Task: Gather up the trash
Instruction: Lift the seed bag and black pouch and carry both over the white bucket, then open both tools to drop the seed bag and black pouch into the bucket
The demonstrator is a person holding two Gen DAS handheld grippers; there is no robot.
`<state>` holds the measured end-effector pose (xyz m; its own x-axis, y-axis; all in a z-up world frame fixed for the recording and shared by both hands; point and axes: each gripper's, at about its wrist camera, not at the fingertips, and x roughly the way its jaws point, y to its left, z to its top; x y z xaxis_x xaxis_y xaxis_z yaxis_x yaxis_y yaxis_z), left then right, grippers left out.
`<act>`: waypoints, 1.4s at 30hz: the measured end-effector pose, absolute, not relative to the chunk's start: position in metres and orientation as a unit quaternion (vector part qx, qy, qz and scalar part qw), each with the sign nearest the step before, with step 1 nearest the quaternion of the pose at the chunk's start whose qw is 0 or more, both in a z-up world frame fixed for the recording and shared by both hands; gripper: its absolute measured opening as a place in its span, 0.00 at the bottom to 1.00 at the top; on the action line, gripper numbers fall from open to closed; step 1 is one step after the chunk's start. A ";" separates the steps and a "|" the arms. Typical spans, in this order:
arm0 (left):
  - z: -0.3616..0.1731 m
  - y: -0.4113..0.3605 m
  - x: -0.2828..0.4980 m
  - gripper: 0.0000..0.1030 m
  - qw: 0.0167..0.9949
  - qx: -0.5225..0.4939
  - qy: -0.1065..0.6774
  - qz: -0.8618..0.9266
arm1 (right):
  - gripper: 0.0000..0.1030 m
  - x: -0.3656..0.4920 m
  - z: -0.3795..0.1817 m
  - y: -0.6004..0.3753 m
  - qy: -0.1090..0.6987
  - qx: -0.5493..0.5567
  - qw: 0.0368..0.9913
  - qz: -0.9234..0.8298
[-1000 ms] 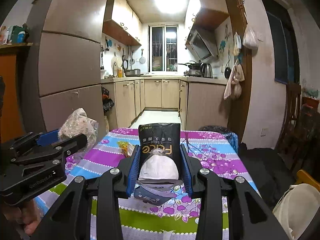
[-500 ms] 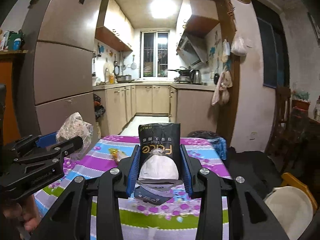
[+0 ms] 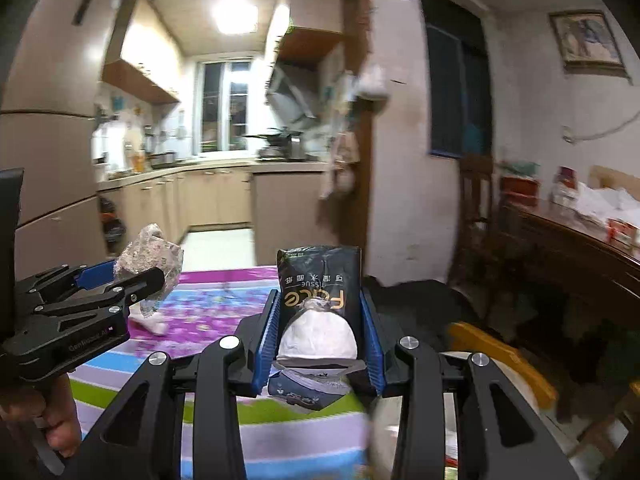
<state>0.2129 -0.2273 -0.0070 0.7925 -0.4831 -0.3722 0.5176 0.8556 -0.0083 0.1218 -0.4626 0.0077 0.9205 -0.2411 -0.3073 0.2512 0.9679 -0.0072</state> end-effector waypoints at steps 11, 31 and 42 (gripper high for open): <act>-0.037 -0.383 0.214 0.50 0.873 0.095 0.273 -0.392 | 0.38 0.105 -0.027 -0.614 0.256 0.086 0.941 -0.204; -0.109 -0.464 0.252 0.50 0.813 0.137 0.408 -0.393 | 0.38 0.145 -0.118 -0.725 0.365 0.183 0.890 -0.204; -0.111 -0.471 0.251 0.50 0.811 0.145 0.410 -0.390 | 0.38 0.146 -0.118 -0.723 0.365 0.180 0.890 -0.204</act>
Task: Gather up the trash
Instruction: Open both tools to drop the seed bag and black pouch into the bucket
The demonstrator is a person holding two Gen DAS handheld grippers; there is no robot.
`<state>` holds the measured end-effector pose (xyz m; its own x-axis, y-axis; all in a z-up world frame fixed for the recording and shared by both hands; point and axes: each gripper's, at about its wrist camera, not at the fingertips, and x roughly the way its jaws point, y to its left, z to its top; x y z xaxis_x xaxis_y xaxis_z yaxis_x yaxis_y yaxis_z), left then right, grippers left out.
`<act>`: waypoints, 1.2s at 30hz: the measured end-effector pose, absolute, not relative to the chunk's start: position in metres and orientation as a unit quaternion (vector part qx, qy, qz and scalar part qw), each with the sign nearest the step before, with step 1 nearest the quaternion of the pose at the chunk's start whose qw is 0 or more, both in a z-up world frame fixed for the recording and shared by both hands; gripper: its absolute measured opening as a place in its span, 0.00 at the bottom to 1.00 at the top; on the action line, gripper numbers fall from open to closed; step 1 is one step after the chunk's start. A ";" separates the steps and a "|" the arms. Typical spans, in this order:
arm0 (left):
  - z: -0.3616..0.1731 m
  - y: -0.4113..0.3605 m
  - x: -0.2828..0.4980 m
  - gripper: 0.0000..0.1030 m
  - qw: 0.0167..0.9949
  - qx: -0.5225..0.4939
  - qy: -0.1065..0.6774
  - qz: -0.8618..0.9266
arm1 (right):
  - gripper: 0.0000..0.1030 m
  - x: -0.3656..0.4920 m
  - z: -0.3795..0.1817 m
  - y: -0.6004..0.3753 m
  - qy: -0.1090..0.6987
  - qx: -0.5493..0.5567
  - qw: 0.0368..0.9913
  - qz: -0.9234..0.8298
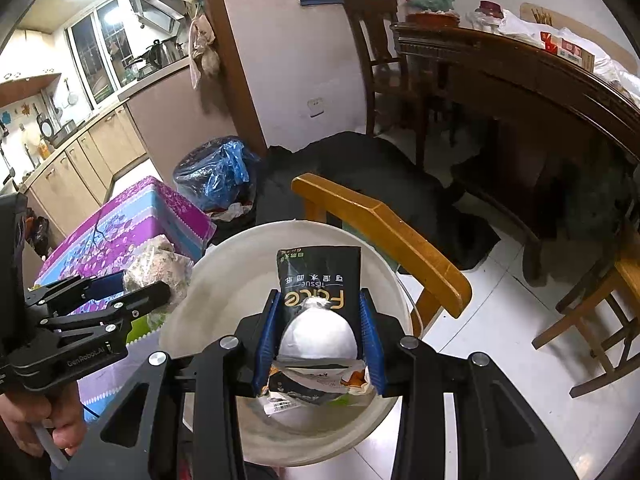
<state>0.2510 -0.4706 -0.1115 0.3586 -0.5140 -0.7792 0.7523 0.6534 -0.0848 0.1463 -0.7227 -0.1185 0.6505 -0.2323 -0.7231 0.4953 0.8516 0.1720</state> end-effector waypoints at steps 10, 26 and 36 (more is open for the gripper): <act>-0.124 -0.487 0.252 0.50 0.785 0.189 0.440 -0.393 | 0.38 0.155 -0.125 -0.725 0.395 0.177 0.881 -0.192; -0.127 -0.484 0.257 0.52 0.791 0.189 0.443 -0.378 | 0.42 0.160 -0.135 -0.726 0.399 0.178 0.878 -0.195; -0.128 -0.484 0.256 0.55 0.793 0.191 0.441 -0.374 | 0.49 0.155 -0.137 -0.730 0.393 0.183 0.878 -0.201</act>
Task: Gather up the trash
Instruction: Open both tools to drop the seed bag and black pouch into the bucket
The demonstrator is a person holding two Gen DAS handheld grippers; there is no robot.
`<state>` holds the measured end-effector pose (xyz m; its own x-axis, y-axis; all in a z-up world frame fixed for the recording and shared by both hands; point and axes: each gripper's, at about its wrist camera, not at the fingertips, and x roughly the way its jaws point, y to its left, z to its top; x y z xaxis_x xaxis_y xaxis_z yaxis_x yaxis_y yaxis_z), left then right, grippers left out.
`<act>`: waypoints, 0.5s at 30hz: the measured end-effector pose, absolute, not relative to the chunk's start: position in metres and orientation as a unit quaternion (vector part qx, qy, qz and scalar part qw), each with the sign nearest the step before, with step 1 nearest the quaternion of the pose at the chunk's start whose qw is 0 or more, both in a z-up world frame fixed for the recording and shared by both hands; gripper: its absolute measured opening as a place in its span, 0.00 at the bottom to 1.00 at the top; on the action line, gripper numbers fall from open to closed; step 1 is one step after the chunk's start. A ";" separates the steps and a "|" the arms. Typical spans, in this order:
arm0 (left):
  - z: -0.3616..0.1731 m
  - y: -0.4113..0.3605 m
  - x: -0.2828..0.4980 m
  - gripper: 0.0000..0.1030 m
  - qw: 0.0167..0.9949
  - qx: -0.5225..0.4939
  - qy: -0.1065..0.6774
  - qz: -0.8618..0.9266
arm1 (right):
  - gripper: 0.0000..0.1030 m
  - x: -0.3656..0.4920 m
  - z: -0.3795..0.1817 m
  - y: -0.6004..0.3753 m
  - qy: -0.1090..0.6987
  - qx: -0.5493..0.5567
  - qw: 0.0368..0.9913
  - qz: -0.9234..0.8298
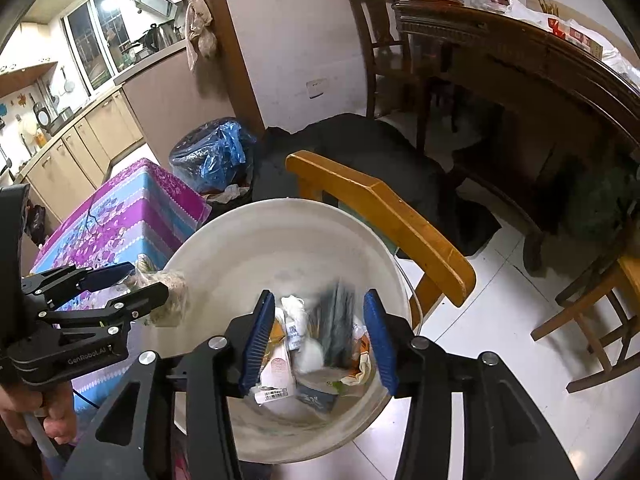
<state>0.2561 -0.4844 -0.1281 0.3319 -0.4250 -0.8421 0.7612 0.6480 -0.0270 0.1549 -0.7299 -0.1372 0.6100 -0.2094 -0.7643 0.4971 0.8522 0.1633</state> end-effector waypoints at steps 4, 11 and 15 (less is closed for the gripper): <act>-0.127 -0.484 0.255 0.55 0.795 0.190 0.438 -0.373 | 0.50 0.151 -0.133 -0.729 0.386 0.182 0.881 -0.202; -0.123 -0.478 0.251 0.55 0.798 0.189 0.434 -0.372 | 0.53 0.139 -0.121 -0.724 0.372 0.175 0.888 -0.206; -0.119 -0.472 0.246 0.55 0.800 0.188 0.430 -0.372 | 0.60 0.132 -0.108 -0.712 0.359 0.162 0.895 -0.207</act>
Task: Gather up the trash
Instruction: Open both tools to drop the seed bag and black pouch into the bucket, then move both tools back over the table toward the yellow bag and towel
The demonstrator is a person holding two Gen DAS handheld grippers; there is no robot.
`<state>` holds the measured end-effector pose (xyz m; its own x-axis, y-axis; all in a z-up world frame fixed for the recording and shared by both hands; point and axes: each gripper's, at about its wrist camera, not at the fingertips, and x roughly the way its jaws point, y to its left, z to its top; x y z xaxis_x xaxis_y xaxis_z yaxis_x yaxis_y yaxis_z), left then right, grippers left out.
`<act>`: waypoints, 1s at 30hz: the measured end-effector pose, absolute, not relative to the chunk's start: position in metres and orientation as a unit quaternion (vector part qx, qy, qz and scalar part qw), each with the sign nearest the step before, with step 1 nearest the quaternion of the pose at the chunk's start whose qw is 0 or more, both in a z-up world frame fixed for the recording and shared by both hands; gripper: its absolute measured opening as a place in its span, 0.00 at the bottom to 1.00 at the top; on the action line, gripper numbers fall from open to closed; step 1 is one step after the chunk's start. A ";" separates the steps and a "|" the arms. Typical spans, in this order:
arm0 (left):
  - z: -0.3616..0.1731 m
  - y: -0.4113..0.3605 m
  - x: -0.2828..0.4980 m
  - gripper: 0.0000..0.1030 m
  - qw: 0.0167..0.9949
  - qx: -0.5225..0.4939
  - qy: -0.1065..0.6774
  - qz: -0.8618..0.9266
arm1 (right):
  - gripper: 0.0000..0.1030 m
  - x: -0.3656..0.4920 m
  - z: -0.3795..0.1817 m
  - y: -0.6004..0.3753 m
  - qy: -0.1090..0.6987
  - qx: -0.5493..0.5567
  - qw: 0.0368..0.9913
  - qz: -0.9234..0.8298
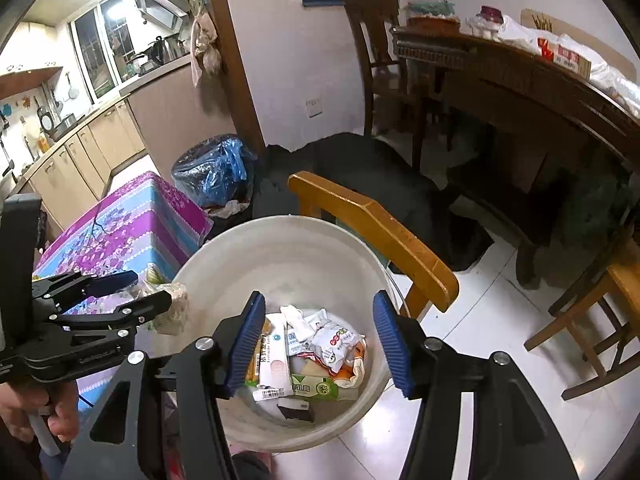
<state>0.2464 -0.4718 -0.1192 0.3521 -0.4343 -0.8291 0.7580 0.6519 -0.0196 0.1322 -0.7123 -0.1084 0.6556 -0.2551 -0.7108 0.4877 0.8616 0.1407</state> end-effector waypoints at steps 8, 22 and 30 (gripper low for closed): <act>-0.111 -0.449 0.240 0.57 0.808 0.181 0.424 -0.367 | 0.73 0.113 -0.084 -0.685 0.328 0.145 0.910 -0.206; -0.089 -0.346 0.233 0.70 0.837 0.154 0.383 -0.359 | 0.82 0.095 -0.052 -0.576 0.251 0.095 0.954 -0.136; -0.100 -0.192 0.279 0.80 0.875 0.112 0.381 -0.276 | 0.89 0.124 -0.056 -0.484 0.242 0.068 0.967 -0.031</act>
<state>0.2791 -0.1919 -0.1001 0.5569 -0.3972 -0.7295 0.5681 0.8229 -0.0144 0.1236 -0.4841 -0.0559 0.8807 -0.0271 -0.4729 0.0931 0.9888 0.1167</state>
